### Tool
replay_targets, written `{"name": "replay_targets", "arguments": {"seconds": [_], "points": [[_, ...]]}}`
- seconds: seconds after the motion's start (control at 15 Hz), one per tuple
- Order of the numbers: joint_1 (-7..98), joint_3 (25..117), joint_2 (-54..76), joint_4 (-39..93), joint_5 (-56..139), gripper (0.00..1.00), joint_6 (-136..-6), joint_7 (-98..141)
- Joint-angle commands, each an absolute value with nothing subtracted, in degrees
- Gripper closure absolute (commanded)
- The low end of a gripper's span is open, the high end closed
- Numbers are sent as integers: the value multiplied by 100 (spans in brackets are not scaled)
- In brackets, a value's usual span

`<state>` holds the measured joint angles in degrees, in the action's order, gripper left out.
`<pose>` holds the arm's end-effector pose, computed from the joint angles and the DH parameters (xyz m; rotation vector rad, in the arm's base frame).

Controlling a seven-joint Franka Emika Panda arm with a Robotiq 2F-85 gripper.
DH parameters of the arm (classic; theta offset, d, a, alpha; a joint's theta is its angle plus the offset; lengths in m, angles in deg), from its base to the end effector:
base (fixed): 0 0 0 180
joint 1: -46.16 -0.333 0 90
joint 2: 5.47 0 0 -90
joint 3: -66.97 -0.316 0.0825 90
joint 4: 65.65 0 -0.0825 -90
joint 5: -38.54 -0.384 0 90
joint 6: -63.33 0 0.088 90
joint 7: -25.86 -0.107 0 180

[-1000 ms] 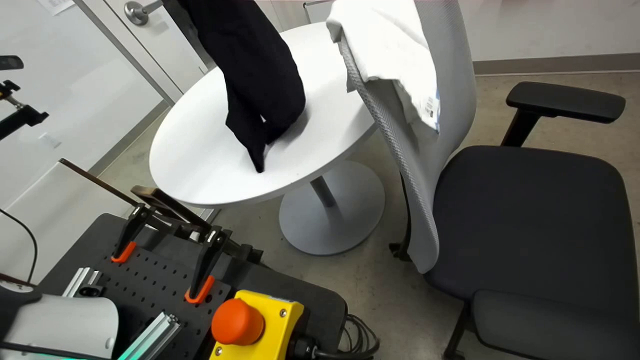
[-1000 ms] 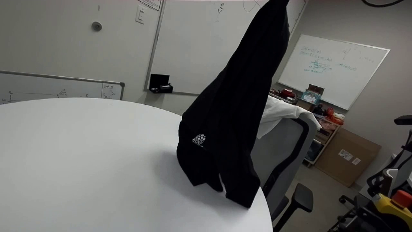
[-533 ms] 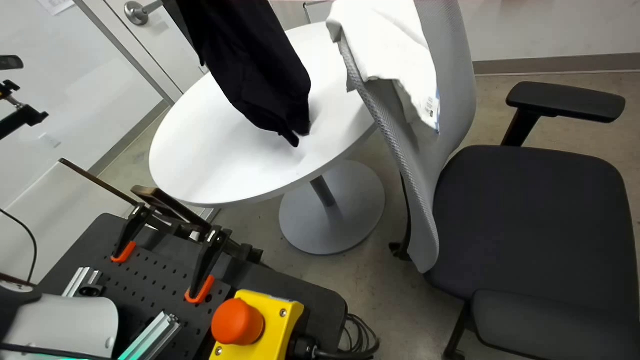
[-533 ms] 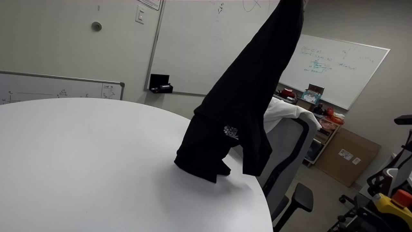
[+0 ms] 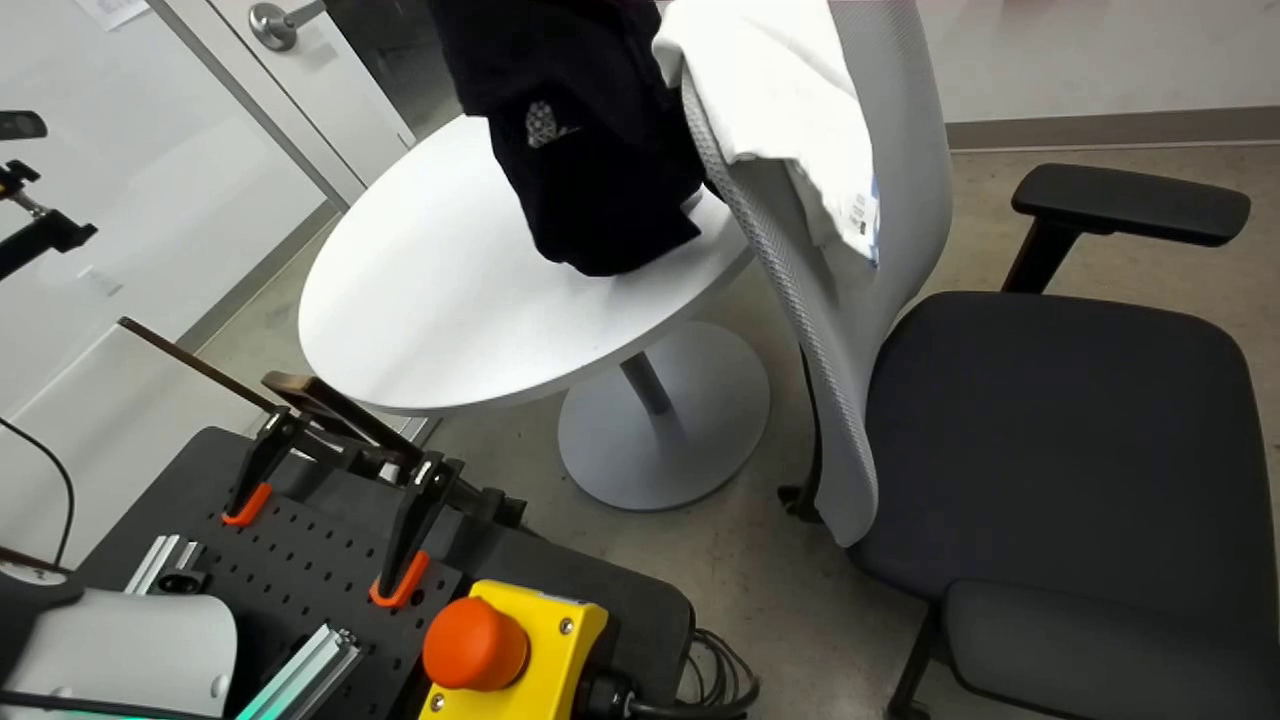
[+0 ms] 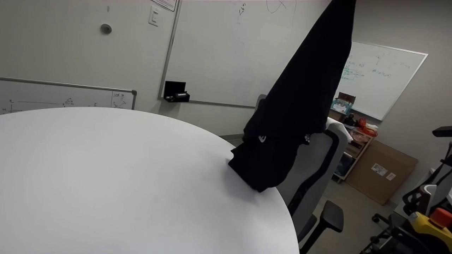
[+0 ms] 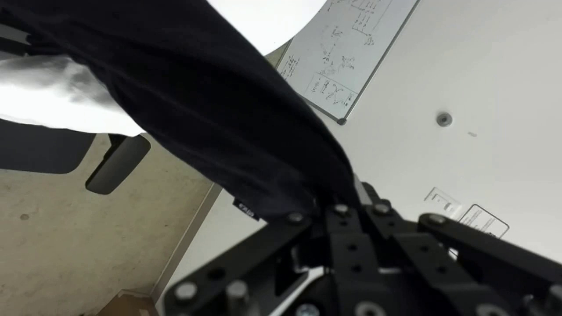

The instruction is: Get the black cloth from the table and put it on the chair's backrest

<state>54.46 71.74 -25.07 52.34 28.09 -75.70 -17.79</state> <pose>0.4862 -0.1191 0.6595 -2.2562 1.3667 -0.8685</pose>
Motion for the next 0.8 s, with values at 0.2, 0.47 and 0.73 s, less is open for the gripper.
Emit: {"name": "replay_targets", "arguments": {"seconds": [0.2,0.47,0.73], "points": [[5732,7418,-2386,4629,2504,99,-7339,-1919],[5947,7657,-2190,4424,2432,99,-7205,-2069],[6082,7851,-1820,4134,2377,99,-7156,-2292]]}}
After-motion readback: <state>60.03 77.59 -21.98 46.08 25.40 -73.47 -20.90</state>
